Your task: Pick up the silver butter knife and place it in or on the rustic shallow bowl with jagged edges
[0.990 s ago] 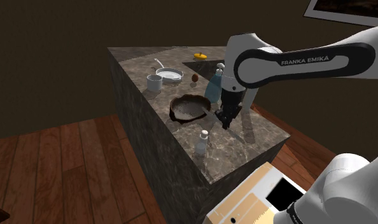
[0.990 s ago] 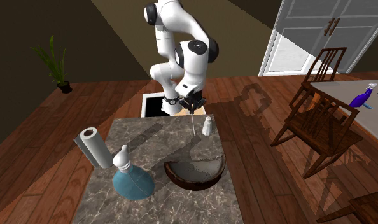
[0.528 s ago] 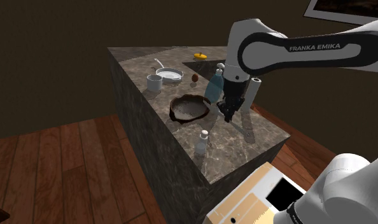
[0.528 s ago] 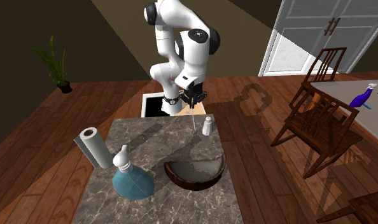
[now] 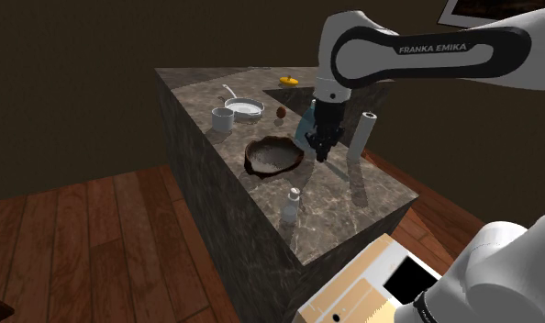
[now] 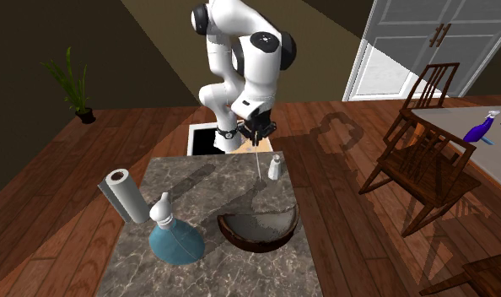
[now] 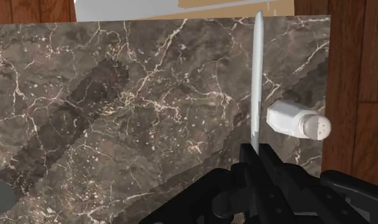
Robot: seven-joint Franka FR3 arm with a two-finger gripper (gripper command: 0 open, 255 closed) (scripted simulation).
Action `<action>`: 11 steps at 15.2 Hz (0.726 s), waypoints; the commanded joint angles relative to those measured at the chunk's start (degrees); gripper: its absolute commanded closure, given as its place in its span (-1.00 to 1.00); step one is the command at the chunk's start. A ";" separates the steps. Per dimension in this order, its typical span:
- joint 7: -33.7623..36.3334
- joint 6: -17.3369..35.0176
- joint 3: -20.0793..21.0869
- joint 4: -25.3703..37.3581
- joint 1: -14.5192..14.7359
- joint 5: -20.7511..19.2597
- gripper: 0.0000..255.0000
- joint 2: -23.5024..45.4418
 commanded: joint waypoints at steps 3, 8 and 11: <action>-1.15 -1.54 -0.74 10.26 -0.71 -0.78 1.00 8.76; -2.45 -4.58 -1.45 24.91 -1.41 -1.43 1.00 20.36; -3.20 -7.55 -1.79 35.50 -1.78 -1.70 1.00 27.98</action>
